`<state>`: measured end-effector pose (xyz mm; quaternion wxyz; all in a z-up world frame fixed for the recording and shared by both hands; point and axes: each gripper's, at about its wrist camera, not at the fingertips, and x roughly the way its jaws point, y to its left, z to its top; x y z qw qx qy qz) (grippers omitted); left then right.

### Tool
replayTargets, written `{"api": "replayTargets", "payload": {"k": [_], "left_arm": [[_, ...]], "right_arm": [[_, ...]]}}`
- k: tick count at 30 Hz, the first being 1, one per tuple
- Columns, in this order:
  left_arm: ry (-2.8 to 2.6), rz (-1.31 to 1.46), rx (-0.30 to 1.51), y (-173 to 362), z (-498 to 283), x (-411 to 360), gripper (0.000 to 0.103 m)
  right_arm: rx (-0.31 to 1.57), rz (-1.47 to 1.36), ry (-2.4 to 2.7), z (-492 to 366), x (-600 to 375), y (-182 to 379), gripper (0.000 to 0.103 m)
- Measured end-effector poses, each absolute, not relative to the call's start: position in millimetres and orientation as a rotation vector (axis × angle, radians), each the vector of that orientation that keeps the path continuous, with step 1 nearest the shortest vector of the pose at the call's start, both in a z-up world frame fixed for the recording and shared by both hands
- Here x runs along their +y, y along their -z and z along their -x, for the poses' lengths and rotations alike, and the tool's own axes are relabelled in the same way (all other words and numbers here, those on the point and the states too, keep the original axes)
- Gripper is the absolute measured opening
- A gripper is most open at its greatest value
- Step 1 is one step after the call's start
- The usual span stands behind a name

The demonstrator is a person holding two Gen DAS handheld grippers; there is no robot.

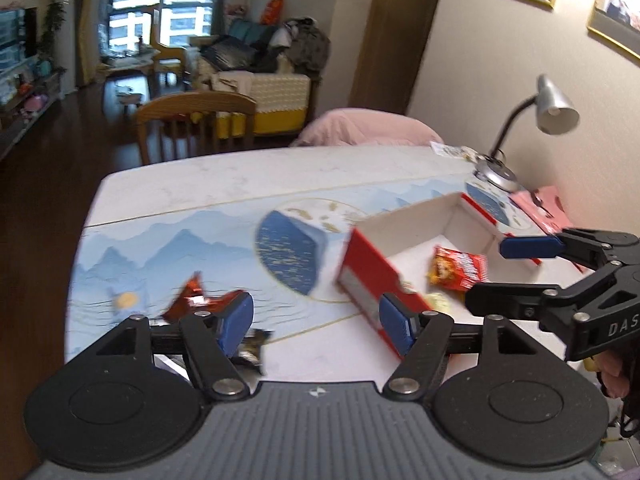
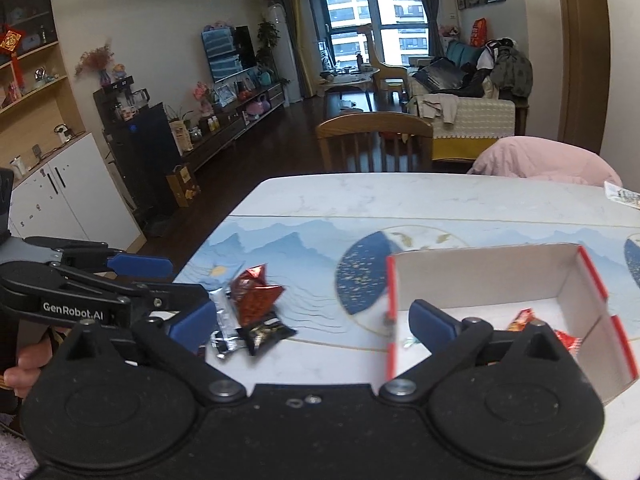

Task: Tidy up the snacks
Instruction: 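Move both tools back over the snack pile, then grasp the black snack packet with the right gripper while the left grasps a brown wrapper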

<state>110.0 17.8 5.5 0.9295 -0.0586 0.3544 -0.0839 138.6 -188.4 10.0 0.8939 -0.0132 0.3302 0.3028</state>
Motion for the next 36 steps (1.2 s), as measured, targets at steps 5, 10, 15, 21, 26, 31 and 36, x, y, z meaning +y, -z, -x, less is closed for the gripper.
{"api": "replayTargets", "payload": {"k": [5,10,15,21,26,31,36], "left_arm": [[0.133,0.129,0.693,0.6,-89.3,51.7,0.079],[0.088,0.128,0.687,13.9,-74.8,81.1,0.081],[0.029,0.12,0.736,40.3,-67.2,104.4,0.081],[-0.018,0.103,0.786,73.4,-67.9,120.3,0.081],[-0.014,0.1,0.812,93.7,-74.6,124.2,0.081],[0.003,0.095,0.839,111.3,-87.1,122.2,0.081],[0.025,0.072,0.876,128.1,-102.2,117.6,0.081]], "right_arm": [[0.697,0.007,-0.639,-130.2,-164.4,-4.3,0.103],[0.707,-0.006,-0.634,-127.3,-146.2,4.9,0.103],[0.67,0.092,-0.643,-120.9,-124.5,18.6,0.103],[0.721,0.142,-0.66,-130.1,-101.2,36.2,0.103],[0.777,0.167,-0.645,-145.9,-84.8,52.3,0.103],[0.863,0.145,-0.603,-170.4,-70.0,75.3,0.102],[0.947,0.131,-0.531,-194.8,-54.4,99.6,0.1]]}}
